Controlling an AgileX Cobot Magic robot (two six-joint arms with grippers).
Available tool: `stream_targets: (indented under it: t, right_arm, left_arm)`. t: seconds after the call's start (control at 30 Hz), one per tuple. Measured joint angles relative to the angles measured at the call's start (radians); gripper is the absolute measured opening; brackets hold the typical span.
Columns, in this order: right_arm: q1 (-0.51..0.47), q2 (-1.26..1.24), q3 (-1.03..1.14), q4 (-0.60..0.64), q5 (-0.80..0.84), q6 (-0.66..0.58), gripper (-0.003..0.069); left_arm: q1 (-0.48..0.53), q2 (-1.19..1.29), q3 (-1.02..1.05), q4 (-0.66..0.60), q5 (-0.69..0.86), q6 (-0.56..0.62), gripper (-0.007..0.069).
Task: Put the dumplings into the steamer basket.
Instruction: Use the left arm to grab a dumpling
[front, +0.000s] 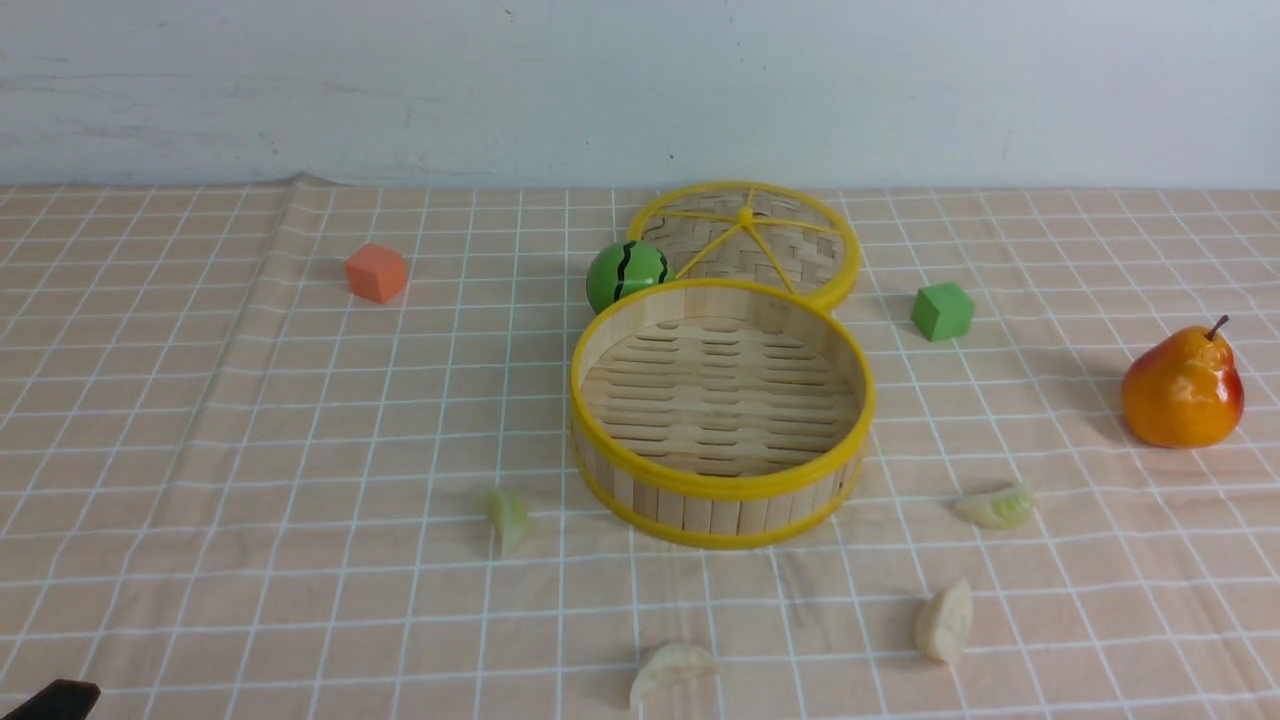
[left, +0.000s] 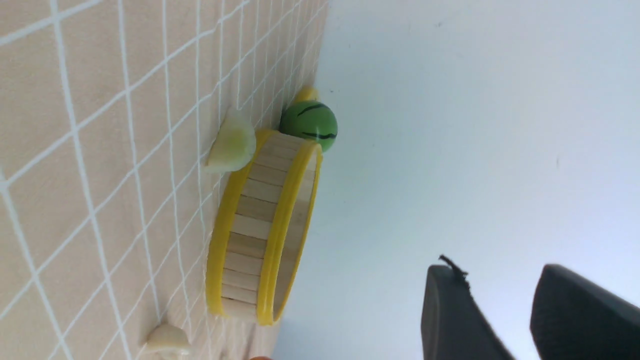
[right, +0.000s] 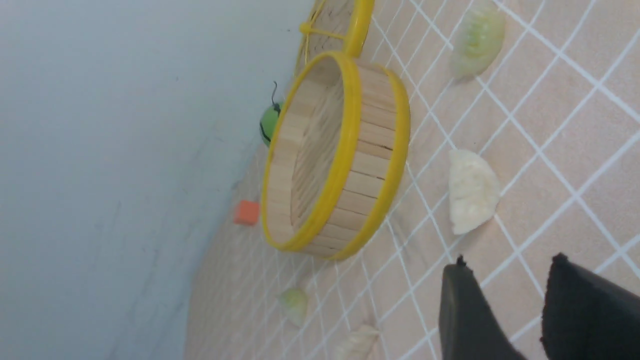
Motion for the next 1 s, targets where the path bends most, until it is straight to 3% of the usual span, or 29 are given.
stream_targets:
  t: [0.07,0.2,0.23,0.27,0.37,0.53,0.63,0.67,0.77,0.83,1.0]
  right_arm:
    - [0.0,0.0,-0.03,0.013,0.02,-0.09,0.024]
    - [0.0,0.034,-0.2,0.028,0.013,-0.345,0.0183]
    - [0.0,0.046,-0.209,0.026,0.013,-0.355,0.0176]
    - [0.0,0.107,-0.283,0.012,0.014,-0.432,0.0129]
    - [0.0,0.275,-0.422,-0.053,0.063,-0.542,0.0013]
    - [0.0,0.599,-0.651,-0.221,0.296,-0.669,-0.0019]
    - [0.037,0.776,-0.744,-0.297,0.427,-0.7,-0.0019]
    - [0.042,0.786,-0.748,-0.3,0.433,-0.701,-0.0019]
    - [0.126,0.897,-0.785,-0.337,0.475,-0.716,-0.0019]
    - [0.24,0.974,-0.802,-0.399,0.508,-0.72,-0.0017]
    - [0.344,1.008,-0.807,-0.522,0.536,-0.679,-0.0014]
  left_arm:
    - [0.0,0.0,-0.049,0.0,0.014,0.13,0.0238]
    - [0.0,0.034,-0.243,0.015,0.068,0.535,0.0192]
    - [0.0,0.049,-0.263,0.021,0.075,0.564,0.0181]
    - [0.0,0.12,-0.333,0.058,0.131,0.646,0.0134]
    - [0.0,0.304,-0.478,0.182,0.273,0.748,0.0017]
    - [-0.02,0.596,-0.703,0.458,0.479,0.779,-0.0014]
    - [-0.095,0.742,-0.806,0.637,0.579,0.737,-0.0014]
    - [-0.102,0.751,-0.812,0.637,0.585,0.737,-0.0014]
    - [-0.199,0.873,-0.885,0.777,0.666,0.669,-0.0014]
    - [-0.316,1.018,-0.959,0.907,0.723,0.61,-0.0013]
    - [-0.453,1.217,-1.063,1.038,0.732,0.52,0.0055]
